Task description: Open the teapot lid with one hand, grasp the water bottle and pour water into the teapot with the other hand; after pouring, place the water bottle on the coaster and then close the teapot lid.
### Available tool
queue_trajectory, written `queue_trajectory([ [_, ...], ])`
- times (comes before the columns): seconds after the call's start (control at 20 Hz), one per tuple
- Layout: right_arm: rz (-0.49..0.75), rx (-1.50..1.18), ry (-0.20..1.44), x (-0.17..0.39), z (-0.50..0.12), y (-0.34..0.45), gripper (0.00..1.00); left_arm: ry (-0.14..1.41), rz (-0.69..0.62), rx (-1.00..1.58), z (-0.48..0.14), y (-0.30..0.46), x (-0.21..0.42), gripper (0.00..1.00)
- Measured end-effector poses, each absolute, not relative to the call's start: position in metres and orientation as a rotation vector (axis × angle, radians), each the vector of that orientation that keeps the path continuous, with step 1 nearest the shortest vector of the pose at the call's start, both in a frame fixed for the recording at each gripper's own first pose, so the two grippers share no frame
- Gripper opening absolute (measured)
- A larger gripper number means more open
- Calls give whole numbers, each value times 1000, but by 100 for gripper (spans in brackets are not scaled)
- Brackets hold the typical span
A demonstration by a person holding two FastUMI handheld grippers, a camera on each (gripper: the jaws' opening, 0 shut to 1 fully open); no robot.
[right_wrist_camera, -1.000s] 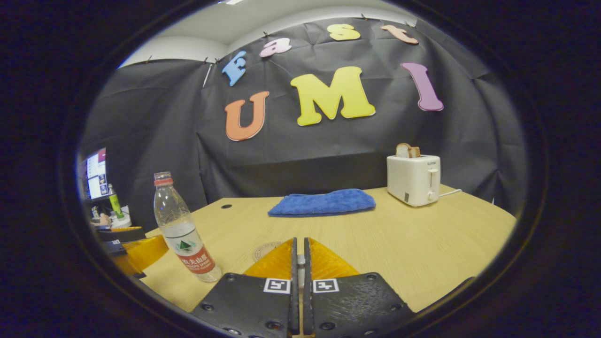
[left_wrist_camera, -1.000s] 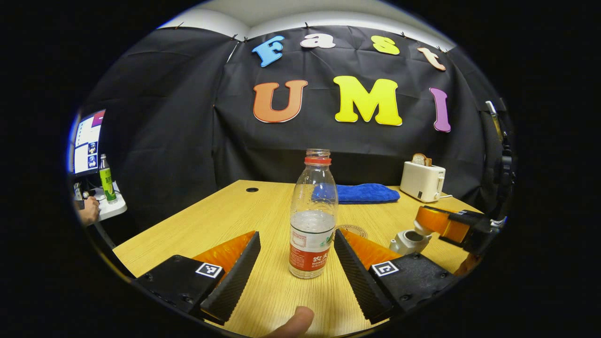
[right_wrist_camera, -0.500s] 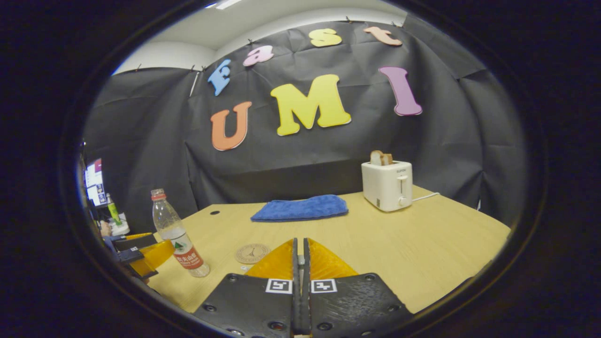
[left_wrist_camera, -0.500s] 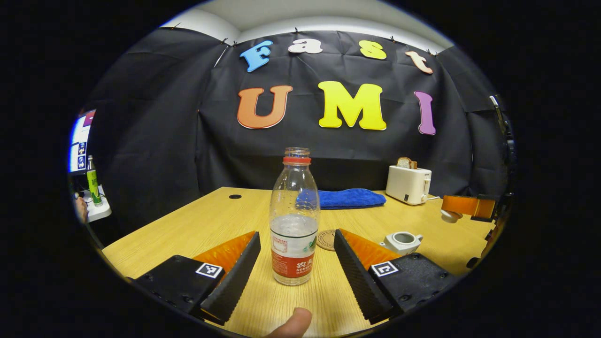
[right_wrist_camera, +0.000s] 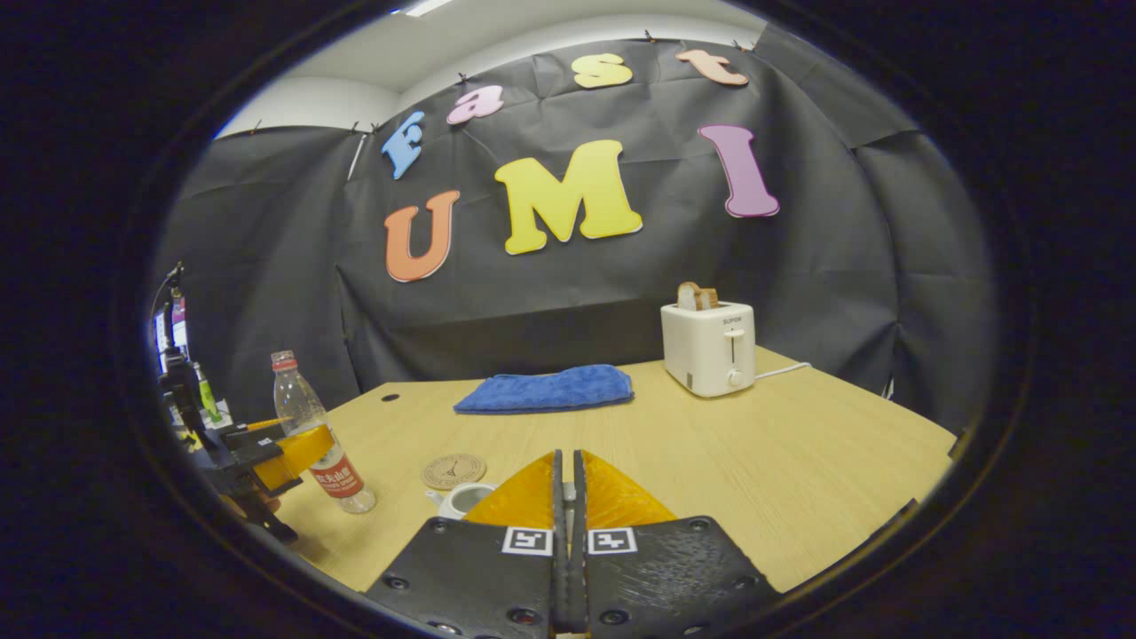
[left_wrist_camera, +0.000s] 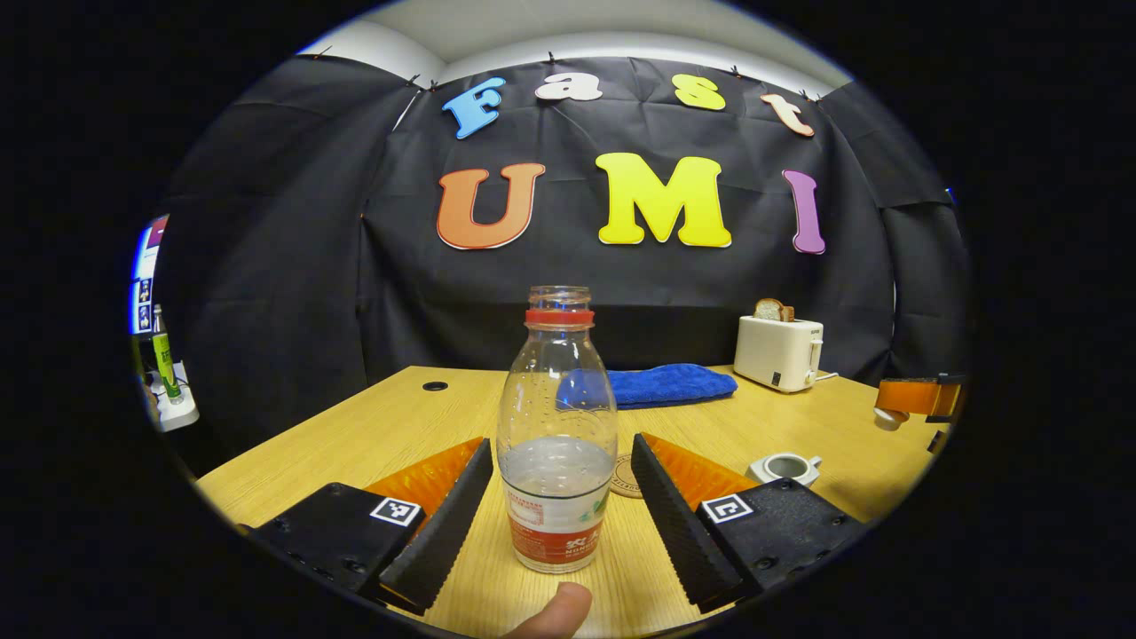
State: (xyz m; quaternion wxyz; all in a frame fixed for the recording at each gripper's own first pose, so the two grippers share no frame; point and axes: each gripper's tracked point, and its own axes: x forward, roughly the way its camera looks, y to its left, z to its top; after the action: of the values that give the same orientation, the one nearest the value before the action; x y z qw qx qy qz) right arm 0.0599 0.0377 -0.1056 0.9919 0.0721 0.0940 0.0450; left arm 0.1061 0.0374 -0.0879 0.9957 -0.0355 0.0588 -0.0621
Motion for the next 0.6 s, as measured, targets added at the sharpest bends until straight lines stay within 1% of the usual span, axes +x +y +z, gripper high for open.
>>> queue_trajectory([
  [0.15, 95, 145, 176, 53, -98, 35, 0, 138, -136, -77, -93, 37, 111, 97],
  [0.2, 96, 146, 170, 51, -96, 33, 0, 145, -151, -78, -95, 34, 112, 92],
  [0.25, 95, 145, 164, 49, -94, 31, 0, 138, -157, -74, -96, 33, 113, 90],
  [0.3, 94, 143, 158, 47, -92, 30, 0, 142, -159, -58, -97, 35, 115, 85],
  [0.4, 92, 138, 152, 43, -90, 27, 0, 135, -161, -30, -98, 35, 116, 79],
  [0.6, 89, 145, 147, 38, -86, 21, 0, 148, -173, 2, -94, 28, 110, 76],
])
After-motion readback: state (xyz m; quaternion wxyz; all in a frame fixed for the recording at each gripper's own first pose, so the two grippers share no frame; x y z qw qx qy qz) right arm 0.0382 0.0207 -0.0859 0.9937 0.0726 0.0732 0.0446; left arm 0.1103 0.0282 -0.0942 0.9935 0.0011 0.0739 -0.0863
